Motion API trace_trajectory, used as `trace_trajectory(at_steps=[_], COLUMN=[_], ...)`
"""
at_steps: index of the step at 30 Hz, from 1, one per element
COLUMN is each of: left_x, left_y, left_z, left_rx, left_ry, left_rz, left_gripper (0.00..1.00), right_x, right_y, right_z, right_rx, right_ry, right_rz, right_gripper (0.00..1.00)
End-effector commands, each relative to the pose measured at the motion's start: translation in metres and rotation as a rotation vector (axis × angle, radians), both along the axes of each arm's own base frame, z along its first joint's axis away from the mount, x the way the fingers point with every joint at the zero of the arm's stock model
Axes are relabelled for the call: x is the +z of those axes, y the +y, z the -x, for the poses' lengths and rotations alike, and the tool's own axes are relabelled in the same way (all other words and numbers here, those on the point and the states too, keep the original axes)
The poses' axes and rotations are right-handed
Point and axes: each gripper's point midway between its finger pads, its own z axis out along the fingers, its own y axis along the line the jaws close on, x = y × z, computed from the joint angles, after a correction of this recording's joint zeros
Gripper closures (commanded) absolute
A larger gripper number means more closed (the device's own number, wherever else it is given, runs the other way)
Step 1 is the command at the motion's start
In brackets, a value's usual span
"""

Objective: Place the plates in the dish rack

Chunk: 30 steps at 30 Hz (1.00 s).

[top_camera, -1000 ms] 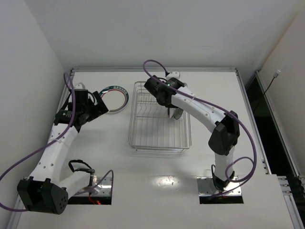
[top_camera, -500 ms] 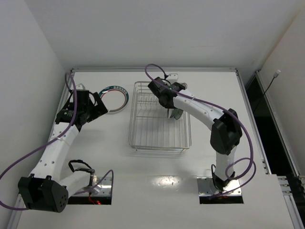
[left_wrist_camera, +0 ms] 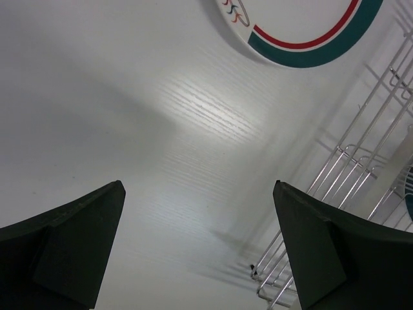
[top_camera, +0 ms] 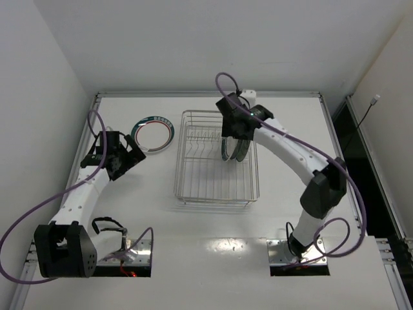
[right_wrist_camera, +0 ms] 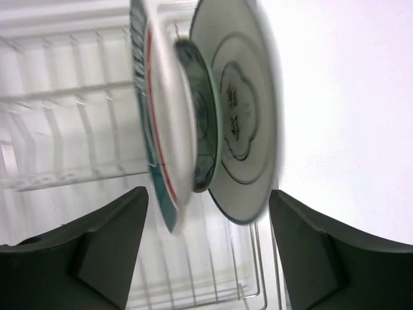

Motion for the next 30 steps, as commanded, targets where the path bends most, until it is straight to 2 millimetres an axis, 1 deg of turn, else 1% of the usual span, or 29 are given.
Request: trace_trajectory(at_steps=[1,2,3,4,5,6,7,8,9,10,11,12,13,15,16,17,18,19,20,21,23,24,25,26,29,30], left_x=[-0.001,-0.009,-0.010,-0.016,-0.029,-0.039,-0.035,-0.047,-0.047,-0.046,-0.051,-0.056,-0.056,-0.056,-0.056,-0.066,-0.064,-0.072,-0.074,-0.080,-0.087,-0.094,-0.097,-0.100,-0.108,-0.113], left_y=[-0.008,-0.012,-0.006,-0.011,-0.013,-0.010,-0.016,-0.017,-0.018,-0.017,-0.017,-0.015,-0.011,-0.010,-0.006,-0.008,-0.007,-0.007,-0.004,-0.001,0.000,0.001,0.002,0.004,0.008,0.006], left_z=[-0.022,-0.020,-0.030,-0.032,-0.027,-0.029,-0.038,-0.034,-0.043,-0.048,-0.048,-0.054,-0.059,-0.071,-0.076,-0.079,-0.086,-0.085,-0.090,-0.097,-0.102,-0.109,-0.113,-0.116,-0.129,-0.130], left_rx=[0.025,0.024,0.063,0.057,0.063,0.104,0.082,0.094,0.100,0.103,0.110,0.128,0.142,0.159,0.179,0.188,0.198,0.205,0.217,0.228,0.240,0.246,0.248,0.256,0.266,0.269], left_ry=[-0.085,-0.080,-0.117,-0.116,-0.108,-0.106,-0.162,-0.151,-0.181,-0.195,-0.193,-0.207,-0.220,-0.266,-0.282,-0.259,-0.287,-0.265,-0.263,-0.252,-0.232,-0.214,-0.208,-0.202,-0.200,-0.181], left_rz=[0.125,0.147,0.183,0.237,0.281,0.341,0.396,0.427,0.452,0.457,0.464,0.469,0.475,0.501,0.513,0.541,0.559,0.561,0.551,0.546,0.554,0.555,0.555,0.549,0.541,0.536], left_gripper=[0.01,0.01,0.01,0.01,0.01,0.01,0.01,0.01,0.01,0.01,0.01,0.01,0.01,0.01,0.01,0.01,0.01,0.01,0.01,0.01,0.01,0.01,0.01,0.04,0.13,0.18], right_x=[0.086,0.110,0.127,0.140,0.166,0.178,0.188,0.196,0.211,0.219,0.221,0.228,0.230,0.237,0.242,0.244,0.245,0.244,0.247,0.242,0.245,0.245,0.248,0.245,0.250,0.246], right_y=[-0.010,-0.010,-0.009,-0.003,-0.002,-0.002,0.000,-0.001,-0.004,-0.006,-0.008,-0.013,-0.017,-0.022,-0.029,-0.033,-0.037,-0.040,-0.047,-0.050,-0.056,-0.061,-0.063,-0.065,-0.068,-0.069], right_z=[0.005,0.012,0.015,0.018,0.028,0.033,0.038,0.043,0.054,0.059,0.065,0.077,0.083,0.095,0.106,0.112,0.118,0.122,0.132,0.135,0.144,0.151,0.154,0.157,0.169,0.171], right_rx=[-0.016,0.000,0.026,0.059,0.083,0.105,0.134,0.145,0.164,0.172,0.179,0.196,0.197,0.205,0.214,0.210,0.210,0.204,0.205,0.199,0.201,0.196,0.191,0.190,0.197,0.190], right_ry=[-0.155,-0.197,-0.232,-0.258,-0.311,-0.329,-0.348,-0.362,-0.389,-0.405,-0.410,-0.430,-0.439,-0.462,-0.481,-0.491,-0.495,-0.498,-0.511,-0.506,-0.520,-0.525,-0.535,-0.529,-0.546,-0.537], right_rz=[-0.086,-0.146,-0.174,-0.224,-0.281,-0.303,-0.334,-0.355,-0.391,-0.409,-0.419,-0.448,-0.453,-0.487,-0.505,-0.519,-0.521,-0.533,-0.541,-0.545,-0.554,-0.565,-0.580,-0.577,-0.623,-0.628], right_gripper=[0.26,0.25,0.25,0.24,0.24,0.24,0.22,0.22,0.22,0.22,0.22,0.22,0.22,0.22,0.22,0.22,0.22,0.22,0.22,0.22,0.22,0.22,0.22,0.22,0.21,0.21])
